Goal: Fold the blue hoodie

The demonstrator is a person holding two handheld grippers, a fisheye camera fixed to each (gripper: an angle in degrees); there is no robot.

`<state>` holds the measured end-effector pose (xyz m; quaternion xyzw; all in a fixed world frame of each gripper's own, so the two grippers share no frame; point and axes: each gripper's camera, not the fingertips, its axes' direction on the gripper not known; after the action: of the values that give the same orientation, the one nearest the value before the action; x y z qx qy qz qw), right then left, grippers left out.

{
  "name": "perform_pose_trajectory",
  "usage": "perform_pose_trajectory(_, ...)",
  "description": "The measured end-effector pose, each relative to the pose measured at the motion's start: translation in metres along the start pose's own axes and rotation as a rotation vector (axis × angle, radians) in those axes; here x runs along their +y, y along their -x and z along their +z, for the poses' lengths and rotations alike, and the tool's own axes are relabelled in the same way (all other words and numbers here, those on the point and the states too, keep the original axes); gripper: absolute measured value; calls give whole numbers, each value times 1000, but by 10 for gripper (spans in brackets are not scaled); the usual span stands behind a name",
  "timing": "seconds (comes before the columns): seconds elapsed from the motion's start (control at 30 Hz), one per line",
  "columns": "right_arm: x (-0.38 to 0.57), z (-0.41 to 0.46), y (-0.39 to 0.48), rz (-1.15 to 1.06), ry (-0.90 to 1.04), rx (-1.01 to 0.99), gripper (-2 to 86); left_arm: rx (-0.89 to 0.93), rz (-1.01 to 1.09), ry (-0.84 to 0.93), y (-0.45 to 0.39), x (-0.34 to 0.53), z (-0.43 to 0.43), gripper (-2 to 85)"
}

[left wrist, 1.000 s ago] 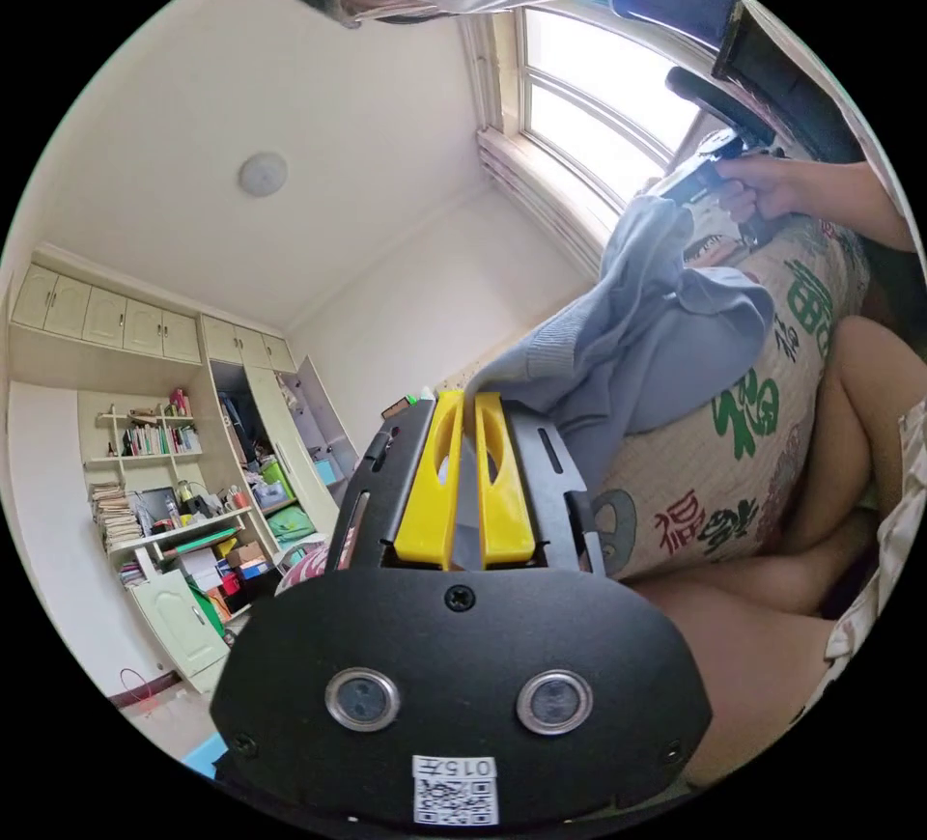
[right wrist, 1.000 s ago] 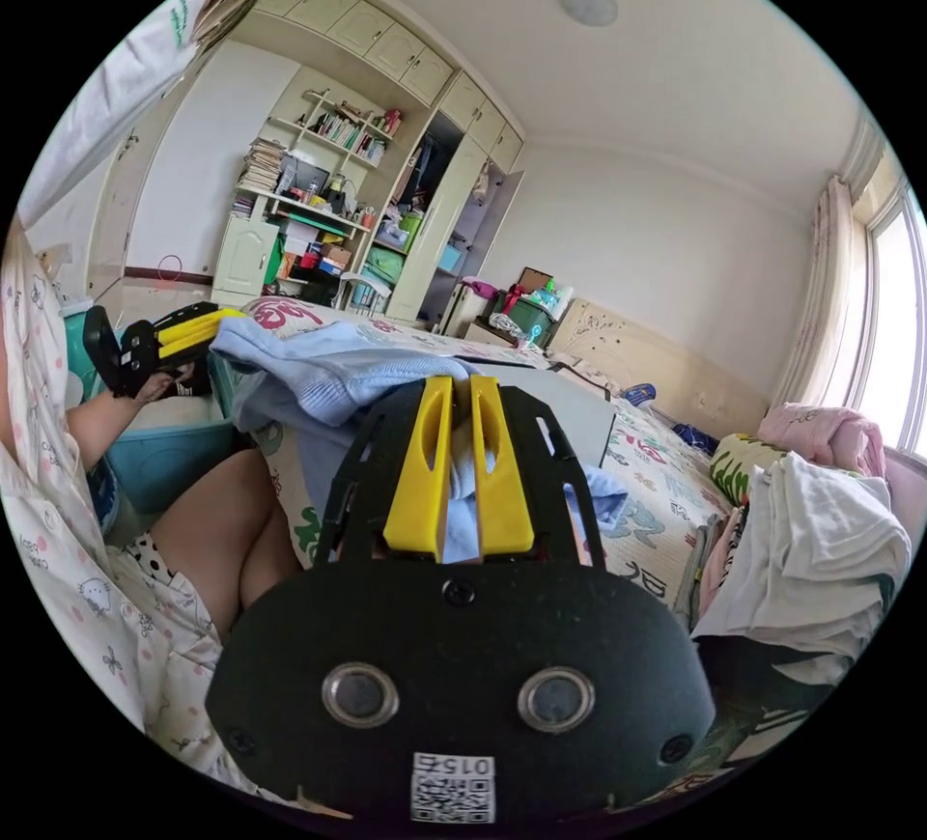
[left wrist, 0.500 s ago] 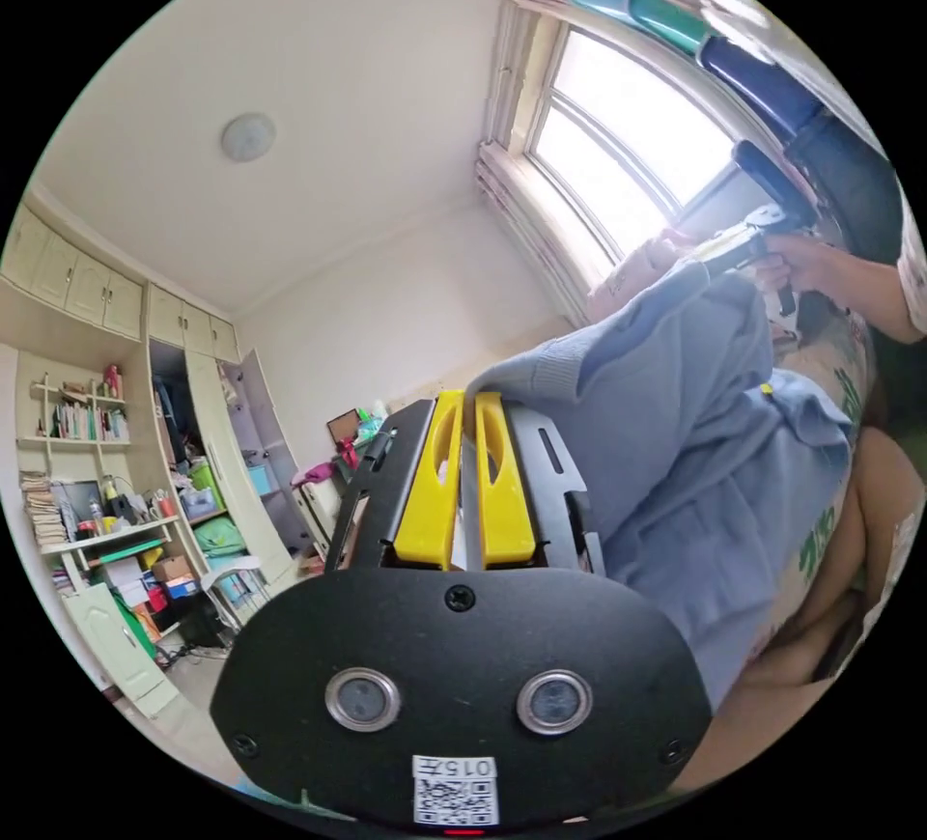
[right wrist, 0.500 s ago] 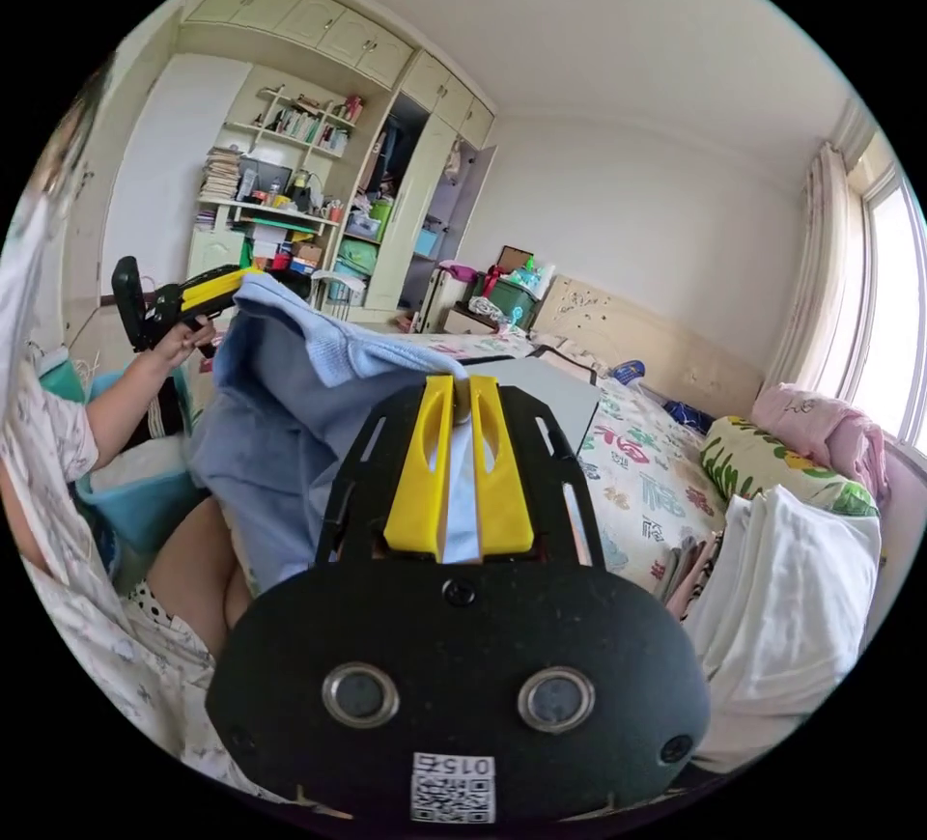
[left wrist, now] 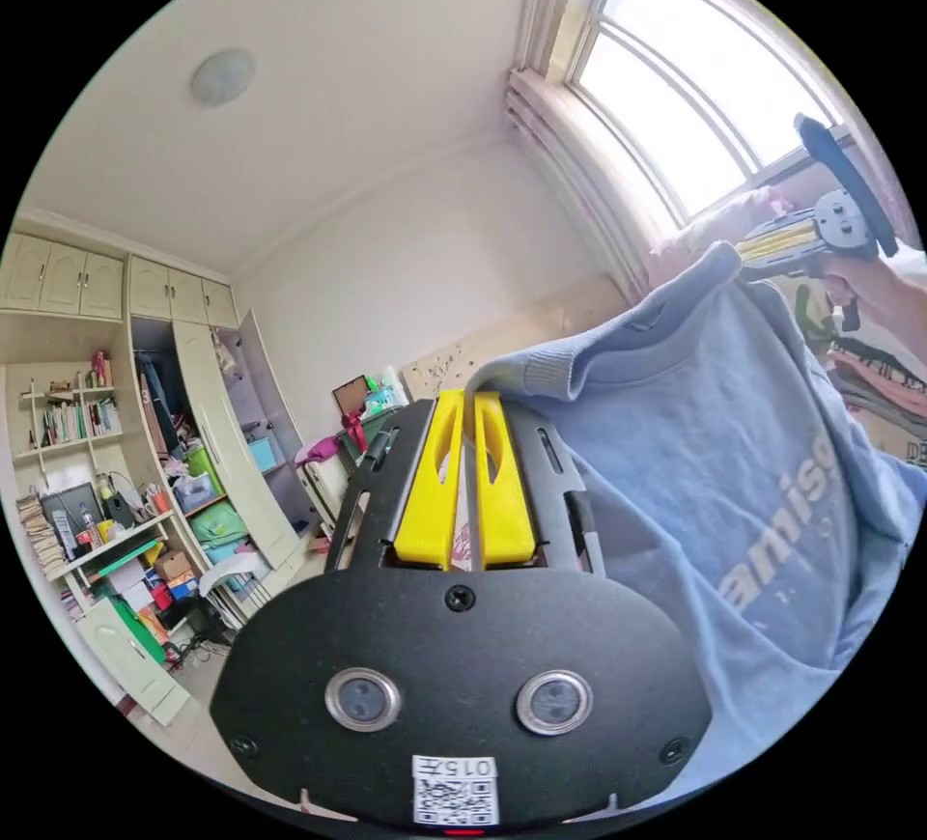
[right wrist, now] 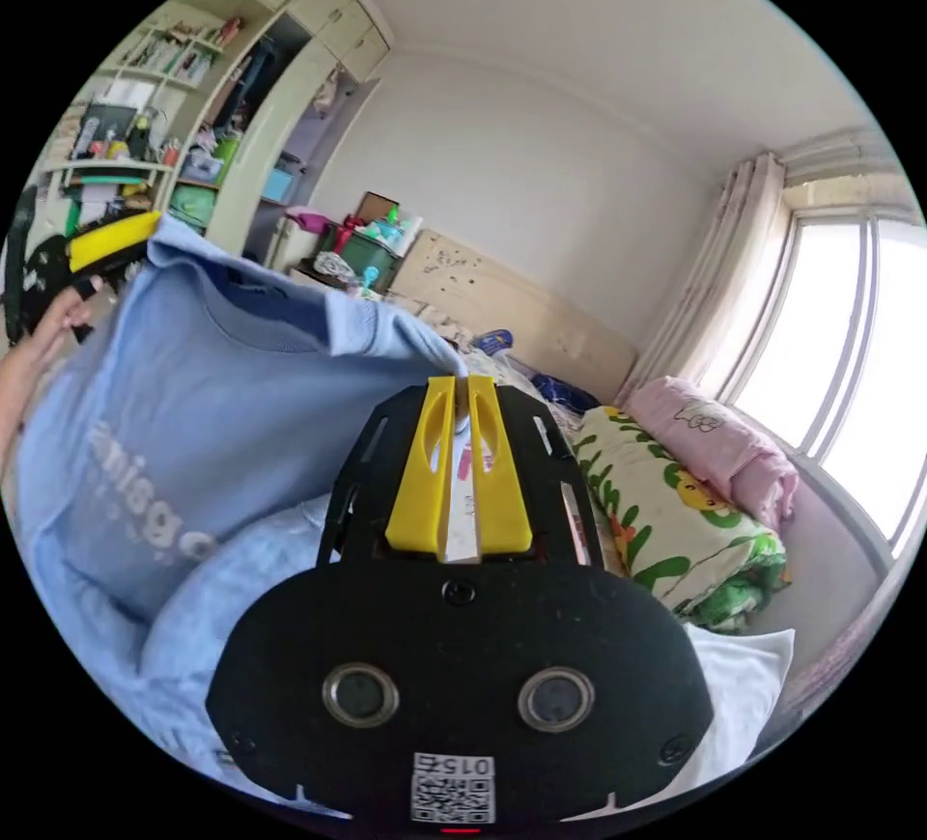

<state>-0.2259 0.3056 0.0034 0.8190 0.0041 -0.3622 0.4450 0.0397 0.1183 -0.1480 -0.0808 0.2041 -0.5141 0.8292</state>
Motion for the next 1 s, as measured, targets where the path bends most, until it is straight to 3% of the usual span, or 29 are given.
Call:
perform_pose_trajectory(0.2,-36,133,71,-124,172,158,22,10,35,168,-56,-5,104,25)
perform_pose_trajectory(0.27,-34,181,84,-67,339,59,35,64,-10,304,-70,14,145,52)
perform_pose_trajectory(0.37,-16,198,83,14,396,-81,60,155,-53,402,-75,36,168,79)
perform_pose_trajectory(0.5,6,167,65,10,345,-82,55,161,-195,325,-51,41,148,69)
perform_pose_trajectory(0.63,34,93,29,35,286,-284,53,185,-136,331,-41,30,110,70)
perform_pose_trajectory(0.87,92,-56,-5,-6,132,-817,43,671,28,207,-95,5,-2,70)
perform_pose_trajectory(1.0,118,-90,-9,-91,121,-933,64,915,52,164,-124,-4,-35,70)
